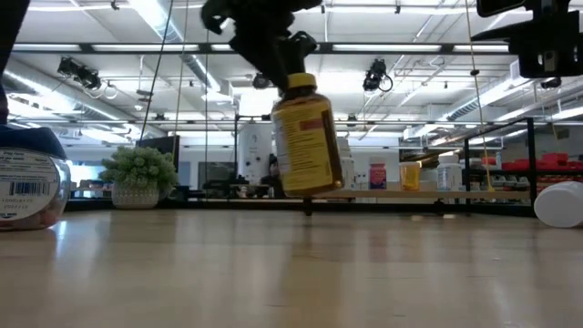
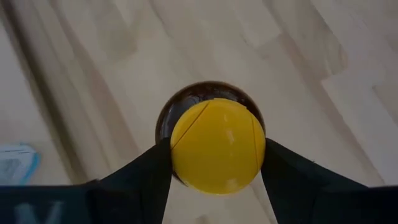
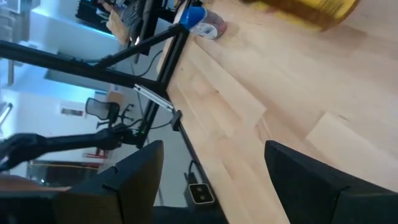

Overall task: Pick and place medicine bottles onto shelf by color
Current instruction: Put the yellow pill bottle on the shelf

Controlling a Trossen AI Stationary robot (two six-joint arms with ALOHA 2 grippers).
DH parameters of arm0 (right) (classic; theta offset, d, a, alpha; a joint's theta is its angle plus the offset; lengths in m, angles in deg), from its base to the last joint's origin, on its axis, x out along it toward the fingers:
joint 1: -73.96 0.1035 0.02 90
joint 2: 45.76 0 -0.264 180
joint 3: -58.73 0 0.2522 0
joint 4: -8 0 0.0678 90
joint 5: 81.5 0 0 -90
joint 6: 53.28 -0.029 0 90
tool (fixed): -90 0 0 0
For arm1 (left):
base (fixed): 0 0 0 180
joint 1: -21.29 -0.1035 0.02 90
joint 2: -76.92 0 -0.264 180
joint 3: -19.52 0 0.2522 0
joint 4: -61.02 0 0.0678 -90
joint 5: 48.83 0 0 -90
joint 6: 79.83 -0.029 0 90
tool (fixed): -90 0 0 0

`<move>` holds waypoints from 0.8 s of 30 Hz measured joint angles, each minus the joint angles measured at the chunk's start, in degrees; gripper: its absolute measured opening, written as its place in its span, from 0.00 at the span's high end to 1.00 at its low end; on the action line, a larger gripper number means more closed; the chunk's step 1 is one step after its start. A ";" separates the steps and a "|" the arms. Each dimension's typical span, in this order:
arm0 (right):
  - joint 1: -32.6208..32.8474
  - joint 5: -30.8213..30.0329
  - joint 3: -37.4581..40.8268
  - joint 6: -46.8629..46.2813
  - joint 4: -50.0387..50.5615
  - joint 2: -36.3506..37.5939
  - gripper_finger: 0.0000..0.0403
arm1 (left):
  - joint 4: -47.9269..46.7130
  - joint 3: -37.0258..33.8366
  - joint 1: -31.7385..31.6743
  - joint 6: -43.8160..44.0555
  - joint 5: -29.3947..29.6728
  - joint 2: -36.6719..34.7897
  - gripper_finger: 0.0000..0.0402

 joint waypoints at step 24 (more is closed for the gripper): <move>-0.03 -0.23 0.00 -4.37 -1.18 0.02 0.29 | -14.12 34.88 -8.52 -0.20 0.88 25.11 0.44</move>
